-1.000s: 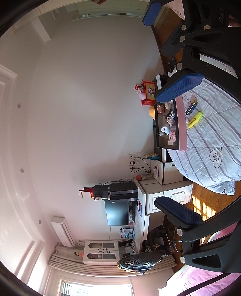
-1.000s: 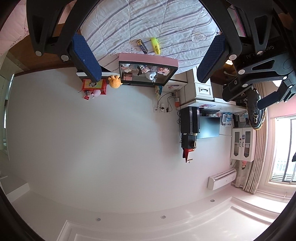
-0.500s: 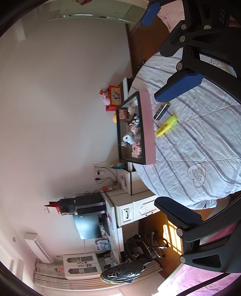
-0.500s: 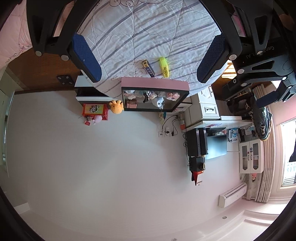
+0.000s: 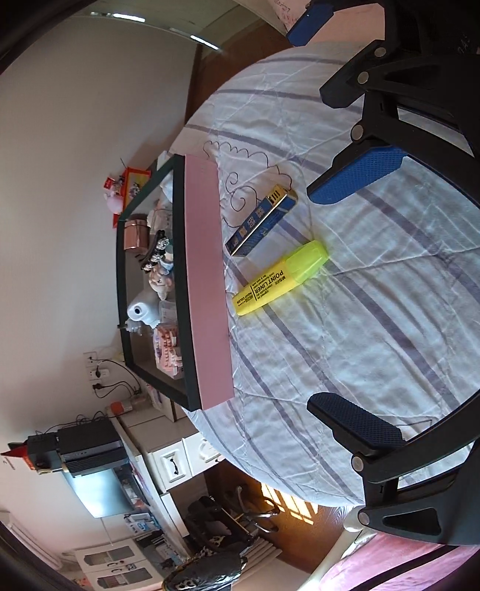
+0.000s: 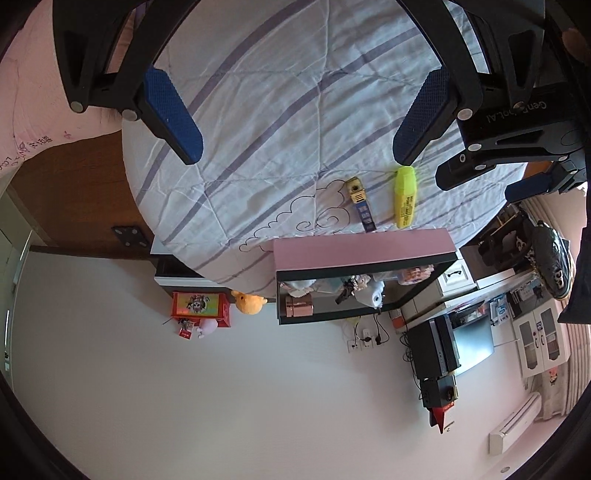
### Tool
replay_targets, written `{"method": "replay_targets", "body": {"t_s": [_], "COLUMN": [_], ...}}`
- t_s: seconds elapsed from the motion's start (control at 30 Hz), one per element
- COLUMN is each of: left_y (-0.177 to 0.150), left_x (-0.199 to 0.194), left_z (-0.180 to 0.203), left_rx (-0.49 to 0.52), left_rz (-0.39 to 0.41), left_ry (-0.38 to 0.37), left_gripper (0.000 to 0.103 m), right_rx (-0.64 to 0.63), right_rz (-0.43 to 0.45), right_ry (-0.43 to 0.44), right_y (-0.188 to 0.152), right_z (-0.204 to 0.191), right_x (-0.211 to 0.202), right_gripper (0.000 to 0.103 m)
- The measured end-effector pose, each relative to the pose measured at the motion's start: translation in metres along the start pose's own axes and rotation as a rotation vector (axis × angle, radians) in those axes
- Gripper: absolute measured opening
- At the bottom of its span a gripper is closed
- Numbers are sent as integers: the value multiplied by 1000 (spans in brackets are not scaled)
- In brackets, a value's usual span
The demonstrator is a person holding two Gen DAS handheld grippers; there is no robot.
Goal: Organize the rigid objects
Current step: 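Grasp the yellow highlighter with the left gripper while the right grasps the blue-gold box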
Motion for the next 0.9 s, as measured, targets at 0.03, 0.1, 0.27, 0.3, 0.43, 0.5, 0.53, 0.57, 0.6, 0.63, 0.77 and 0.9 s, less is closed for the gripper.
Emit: {"method": "replay_targets", "body": {"t_s": [0.03, 0.1, 0.27, 0.3, 0.43, 0.5, 0.53, 0.57, 0.6, 0.63, 0.77, 0.9], "left_y": [3, 8, 11, 11, 9, 10, 10, 9, 8, 7, -6, -20], "left_x": [10, 29, 67, 72, 81, 78, 75, 72, 69, 66, 56, 50], "left_z": [1, 2, -1, -2, -5, -4, -3, -3, -4, -7, -26, -42], "left_rx": [6, 10, 4, -2, -26, -2, 10, 25, 38, 44, 15, -9], "left_rz": [-16, -49, -133, -140, -123, -99, -90, -82, -76, -72, -66, -68], "left_ry": [6, 21, 9, 0, -56, -71, -84, -87, -90, -102, -106, -112], "left_gripper": [103, 103, 103, 102, 81, 60, 41, 33, 26, 27, 27, 27], "right_rx": [-1, -11, -34, -38, -48, -59, -65, -72, -76, -82, -115, -160], "right_rz": [-13, -34, -74, -81, -91, -95, -96, -100, -105, -109, -149, -213], "right_ry": [-11, -39, -60, -62, -68, -78, -80, -81, -84, -85, -39, 12], "right_y": [1, 4, 8, 8, 12, 14, 15, 15, 16, 17, 15, 9], "right_z": [2, 5, 7, 7, 5, 4, 1, 0, -2, -5, -27, -56], "right_x": [9, 26, 54, 58, 65, 67, 68, 70, 72, 73, 84, 107], "right_gripper": [103, 103, 103, 103, 103, 103, 103, 103, 103, 103, 103, 96]}}
Point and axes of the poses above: each gripper's, at about its wrist camera, not at the fingertips, and x roughly the way its jaws point, z to its right, y to its top, the point moved 9 cm from there along x, roughly the way its jaws point, and after that the axes turned 13 degrees about x, right-handed, at the moved point
